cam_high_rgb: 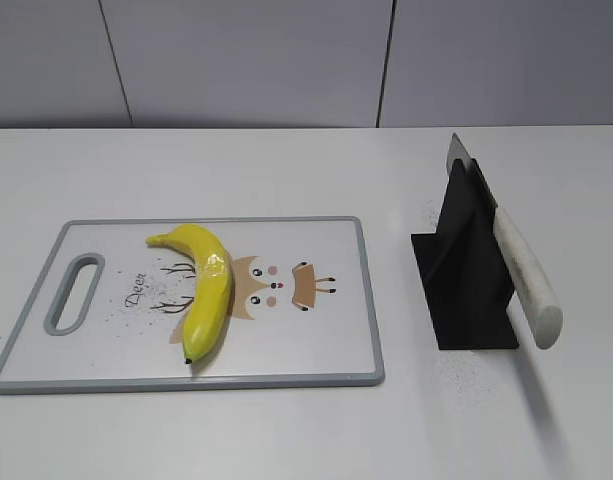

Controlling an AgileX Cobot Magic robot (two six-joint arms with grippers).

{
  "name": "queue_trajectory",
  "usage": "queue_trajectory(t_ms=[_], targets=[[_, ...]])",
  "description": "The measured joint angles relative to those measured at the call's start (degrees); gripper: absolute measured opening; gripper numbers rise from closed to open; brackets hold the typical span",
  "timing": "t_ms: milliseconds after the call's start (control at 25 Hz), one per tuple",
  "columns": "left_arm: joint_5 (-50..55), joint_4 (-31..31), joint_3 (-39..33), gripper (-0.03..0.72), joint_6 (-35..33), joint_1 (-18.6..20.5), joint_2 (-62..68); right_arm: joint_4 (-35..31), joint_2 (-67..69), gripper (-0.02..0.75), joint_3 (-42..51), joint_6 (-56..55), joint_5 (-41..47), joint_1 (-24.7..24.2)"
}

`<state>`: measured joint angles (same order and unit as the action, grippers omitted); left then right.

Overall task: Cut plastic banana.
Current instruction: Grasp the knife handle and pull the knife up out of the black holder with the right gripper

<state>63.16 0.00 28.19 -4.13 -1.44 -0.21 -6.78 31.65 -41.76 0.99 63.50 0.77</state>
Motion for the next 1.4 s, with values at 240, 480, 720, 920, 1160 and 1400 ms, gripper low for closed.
queue_trajectory(t_ms=[240, 480, 720, 920, 1160, 1400], targets=[[0.0, 0.0, 0.0, 0.534, 0.0, 0.0, 0.0, -0.3, 12.1, 0.502, -2.5, -0.3, 0.2, 0.0], [0.0, 0.0, 0.0, 0.532, 0.0, 0.0, 0.0, -0.3, 21.8, 0.502, -6.2, -0.4, 0.1, 0.0], [0.0, 0.0, 0.0, 0.530, 0.0, 0.0, 0.0, -4.9, 31.0, 0.501, -10.5, -0.3, 0.0, 0.2], [0.0, 0.0, 0.0, 0.517, 0.0, 0.0, 0.0, -6.5, 38.6, 0.488, -13.4, -0.4, 0.9, 4.4], [0.0, 0.0, 0.0, 0.516, 0.0, 0.0, 0.0, -7.1, 43.6, 0.487, -16.5, -0.4, 0.3, 12.4], [0.0, 0.0, 0.0, 0.516, 0.0, 0.0, 0.0, -2.8, 46.8, 0.487, -18.8, -7.2, -2.5, 20.8]])
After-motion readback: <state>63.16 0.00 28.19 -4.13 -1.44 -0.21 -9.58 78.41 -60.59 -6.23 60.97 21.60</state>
